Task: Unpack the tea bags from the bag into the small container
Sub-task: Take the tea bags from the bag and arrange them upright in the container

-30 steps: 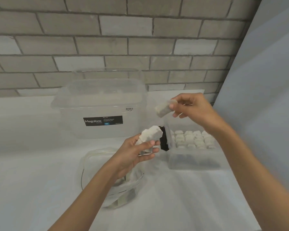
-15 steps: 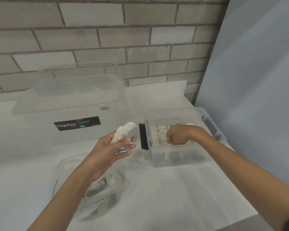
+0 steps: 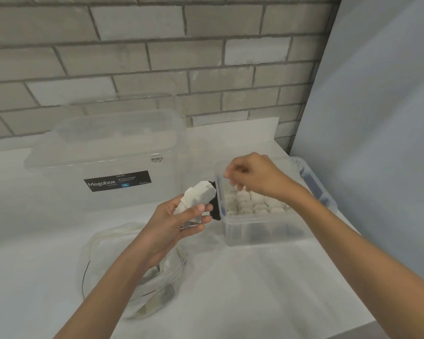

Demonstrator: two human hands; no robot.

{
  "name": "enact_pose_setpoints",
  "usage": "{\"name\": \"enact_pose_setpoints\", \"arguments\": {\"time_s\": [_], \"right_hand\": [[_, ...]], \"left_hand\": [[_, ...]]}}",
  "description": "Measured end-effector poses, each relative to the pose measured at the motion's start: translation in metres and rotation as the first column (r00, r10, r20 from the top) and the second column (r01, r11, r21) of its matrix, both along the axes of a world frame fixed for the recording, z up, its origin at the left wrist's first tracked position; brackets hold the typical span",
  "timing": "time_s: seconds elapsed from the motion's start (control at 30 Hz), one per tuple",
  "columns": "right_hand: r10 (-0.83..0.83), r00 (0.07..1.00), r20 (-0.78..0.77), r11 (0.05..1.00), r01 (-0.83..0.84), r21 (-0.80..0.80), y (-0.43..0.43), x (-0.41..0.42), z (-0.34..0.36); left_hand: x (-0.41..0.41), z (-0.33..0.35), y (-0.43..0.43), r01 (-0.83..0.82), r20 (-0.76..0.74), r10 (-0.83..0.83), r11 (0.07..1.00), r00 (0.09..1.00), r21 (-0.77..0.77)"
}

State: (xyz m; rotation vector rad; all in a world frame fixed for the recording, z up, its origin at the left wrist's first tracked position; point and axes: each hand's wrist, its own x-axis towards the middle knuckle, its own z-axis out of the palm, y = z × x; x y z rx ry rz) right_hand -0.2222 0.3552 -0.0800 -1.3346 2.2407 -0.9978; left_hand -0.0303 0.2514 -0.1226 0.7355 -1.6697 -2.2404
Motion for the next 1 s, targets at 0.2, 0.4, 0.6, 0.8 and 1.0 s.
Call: {"name": "enact_pose_setpoints", "arguments": {"time_s": [0.2,0.4,0.6,0.8,1.0], "right_hand": [[0.113,0.969,0.219,0.994,-0.112,-0.019,-0.001,0.024,0.009],[-0.125,0.991,0.041,0.99,0.127,-0.052,0.013,-0.022,0.021],[0.186,0.98,-0.071,0.84,-0.122,0.528,-0.007,-0.029,-0.035],[0.306,0.942,-0.139,0.757,-0.153,0.635,-0.031,-0.021,-0.074],[0.055,0.998,-0.039,0.965,-0.043,0.259,-0.013,-0.018,-0.03]], "left_hand": [[-0.008,0.002,0.008,0.021,-0.015,-0.021,1.0,1.0,-0.019],[-0.003,0.001,0.002,-0.011,-0.008,0.011,1.0,1.0,0.009],[0.001,0.001,0.0,-0.036,0.004,0.036,0.999,0.999,0.006],[0.001,0.001,-0.001,-0.05,-0.004,0.051,0.996,0.999,0.068],[-0.007,0.004,0.007,-0.054,-0.053,0.062,0.988,0.997,0.142]]}}
